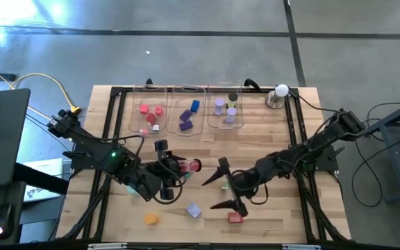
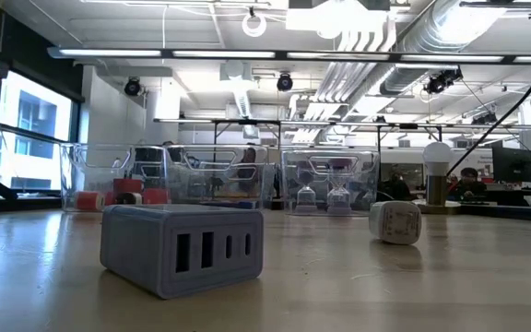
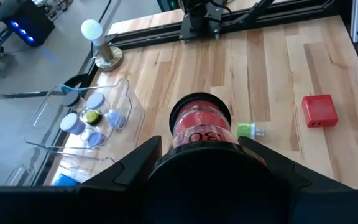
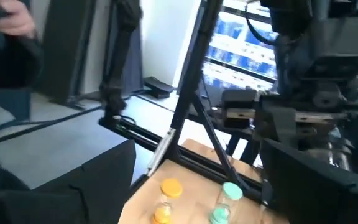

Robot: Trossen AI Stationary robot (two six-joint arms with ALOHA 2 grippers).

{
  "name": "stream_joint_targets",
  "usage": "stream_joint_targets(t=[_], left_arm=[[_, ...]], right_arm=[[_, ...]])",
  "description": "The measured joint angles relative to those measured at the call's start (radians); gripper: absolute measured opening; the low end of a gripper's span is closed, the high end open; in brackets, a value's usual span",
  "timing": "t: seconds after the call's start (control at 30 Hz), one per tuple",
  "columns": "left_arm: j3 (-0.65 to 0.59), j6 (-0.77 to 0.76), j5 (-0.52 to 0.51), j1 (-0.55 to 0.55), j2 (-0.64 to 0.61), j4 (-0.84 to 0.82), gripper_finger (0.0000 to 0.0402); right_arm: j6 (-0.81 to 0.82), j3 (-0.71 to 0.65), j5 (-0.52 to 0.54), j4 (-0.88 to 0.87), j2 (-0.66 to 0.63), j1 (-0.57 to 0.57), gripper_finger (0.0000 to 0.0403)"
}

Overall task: Pick & Place Office items
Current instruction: Put the red hourglass into the right transparent bin

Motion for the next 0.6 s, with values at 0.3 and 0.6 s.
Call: stream_joint_targets(t=[0.3, 0.6], left_arm=[[0.000, 0.000, 0.000, 0.000, 0.000, 0.000, 0.0192], [0.000, 0.000, -0.001, 0.000, 0.000, 0.000, 0.0192]], right_arm=[[-0.039, 0.000, 0.318, 0.101, -0.001, 0.028, 0.0333], [-0.174, 0.000, 0.322, 0.111, 0.000, 0.041, 0.0333]])
